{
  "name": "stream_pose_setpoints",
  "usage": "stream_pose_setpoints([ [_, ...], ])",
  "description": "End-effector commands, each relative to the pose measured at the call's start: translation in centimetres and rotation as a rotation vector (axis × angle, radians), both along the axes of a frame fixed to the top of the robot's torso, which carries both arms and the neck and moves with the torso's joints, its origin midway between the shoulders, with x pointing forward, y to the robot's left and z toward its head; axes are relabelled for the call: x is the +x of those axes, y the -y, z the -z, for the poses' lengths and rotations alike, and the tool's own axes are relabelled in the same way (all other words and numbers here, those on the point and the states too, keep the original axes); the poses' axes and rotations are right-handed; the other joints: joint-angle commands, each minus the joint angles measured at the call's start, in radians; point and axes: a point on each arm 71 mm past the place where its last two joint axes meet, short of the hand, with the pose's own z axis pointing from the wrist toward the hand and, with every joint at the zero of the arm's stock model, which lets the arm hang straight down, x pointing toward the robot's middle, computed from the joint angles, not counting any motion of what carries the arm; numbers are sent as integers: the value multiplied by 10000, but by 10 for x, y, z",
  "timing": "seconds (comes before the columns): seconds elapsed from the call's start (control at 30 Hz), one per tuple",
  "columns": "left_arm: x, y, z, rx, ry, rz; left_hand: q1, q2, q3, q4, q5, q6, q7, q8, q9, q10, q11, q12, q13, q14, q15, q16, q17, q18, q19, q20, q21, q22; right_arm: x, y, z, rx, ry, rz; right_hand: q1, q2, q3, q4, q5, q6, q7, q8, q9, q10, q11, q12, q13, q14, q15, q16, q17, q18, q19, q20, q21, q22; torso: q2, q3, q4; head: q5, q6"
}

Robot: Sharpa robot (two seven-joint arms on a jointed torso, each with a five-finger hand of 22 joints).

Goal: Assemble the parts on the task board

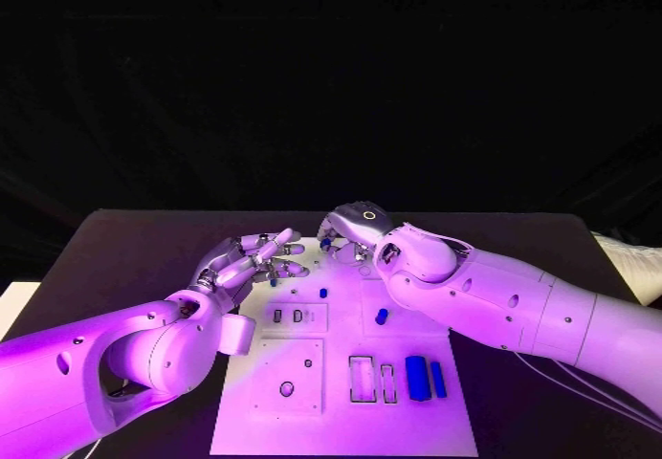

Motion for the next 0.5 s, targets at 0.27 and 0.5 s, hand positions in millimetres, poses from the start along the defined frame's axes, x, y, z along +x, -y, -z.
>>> stream_pose_setpoints([
  [0.27, 0, 3, -2, -139, 80, 199, 76, 26, -22, -42, -23, 17, 61, -59, 0, -73, -18, -66, -17, -29, 9, -25, 18, 111, 57, 26, -3, -12, 5, -5, 5, -519, -286, 163, 16, -100, 75, 47, -6, 0, 91, -91, 12, 149, -82, 22, -3, 103, 6, 56, 5, -166, 46, 25, 64, 5, 3, 5, -8, 2, -2],
  [0.5, -1, 3, -2, -143, 78, 211, 76, 26, -22, -42, -23, 17, 61, -59, 0, -73, -18, -66, -17, -29, 9, -25, 18, 111, 57, 26, -3, -12, 8, -8, 8, -730, -411, 366, -11, -108, 79, 79, -20, -12, 95, -108, 11, 126, -75, 16, -10, 102, 14, 65, 12, -164, 33, 31, 66, 1, 12, 3, -6, -6, -21],
])
